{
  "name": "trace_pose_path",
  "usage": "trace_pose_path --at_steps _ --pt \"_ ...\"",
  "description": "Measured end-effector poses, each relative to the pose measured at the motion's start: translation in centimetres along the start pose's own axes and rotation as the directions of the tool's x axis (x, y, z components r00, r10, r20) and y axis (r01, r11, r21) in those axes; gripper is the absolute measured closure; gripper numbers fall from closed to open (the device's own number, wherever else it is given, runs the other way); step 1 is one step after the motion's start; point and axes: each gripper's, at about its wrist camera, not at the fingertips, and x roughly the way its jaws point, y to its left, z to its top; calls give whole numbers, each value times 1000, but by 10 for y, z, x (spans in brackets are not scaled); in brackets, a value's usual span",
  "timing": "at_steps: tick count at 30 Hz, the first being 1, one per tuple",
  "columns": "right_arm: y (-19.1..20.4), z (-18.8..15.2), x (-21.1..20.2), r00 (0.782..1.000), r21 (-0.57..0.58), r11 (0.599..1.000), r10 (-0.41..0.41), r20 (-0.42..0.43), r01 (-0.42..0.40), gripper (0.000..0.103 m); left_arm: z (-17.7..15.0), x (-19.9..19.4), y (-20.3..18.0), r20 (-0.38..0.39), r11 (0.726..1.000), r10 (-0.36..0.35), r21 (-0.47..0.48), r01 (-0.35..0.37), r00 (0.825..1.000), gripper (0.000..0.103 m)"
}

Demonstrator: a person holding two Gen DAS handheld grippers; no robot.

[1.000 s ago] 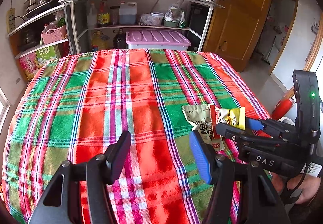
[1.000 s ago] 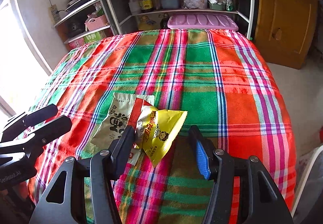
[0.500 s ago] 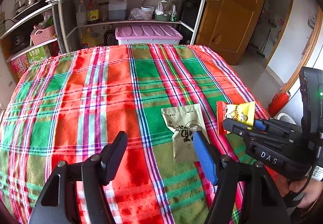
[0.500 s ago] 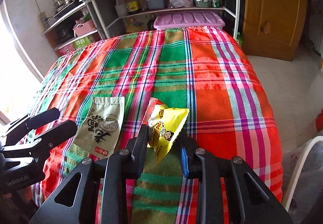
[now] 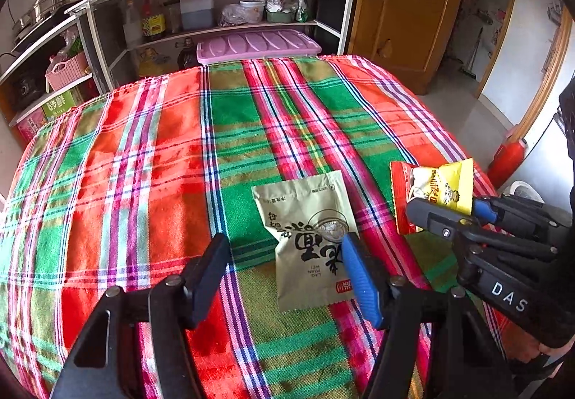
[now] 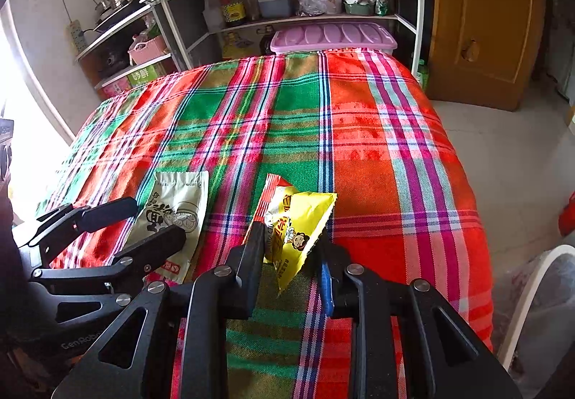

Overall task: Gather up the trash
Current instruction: 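Grasp the yellow chip bag with the right tool while the left grasps the beige bag, then carry the yellow and beige bags over the bin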

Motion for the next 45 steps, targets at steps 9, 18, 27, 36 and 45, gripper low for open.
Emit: trace_pose_path --at_steps 9,18,27,36,45 --pt "0 1 0 1000 0 1000 1 1 -1 76 1 0 -12 14 998 13 54 -13 1000 65" --pt "0 1 -1 1000 -4 1000 -2 1 2 76 1 -5 -12 30 998 18 65 -20 999 79" --pt "0 0 -2 1000 -12 1000 -20 7 20 78 2 -15 -13 66 998 3 69 -8 998 89" --pt "-1 -4 -17 999 -6 1000 -17 36 18 80 2 -28 -18 86 998 -26 62 21 996 90" --pt "-9 -12 -48 995 12 999 -33 91 32 80 3 -49 -33 122 996 -61 74 52 991 90"
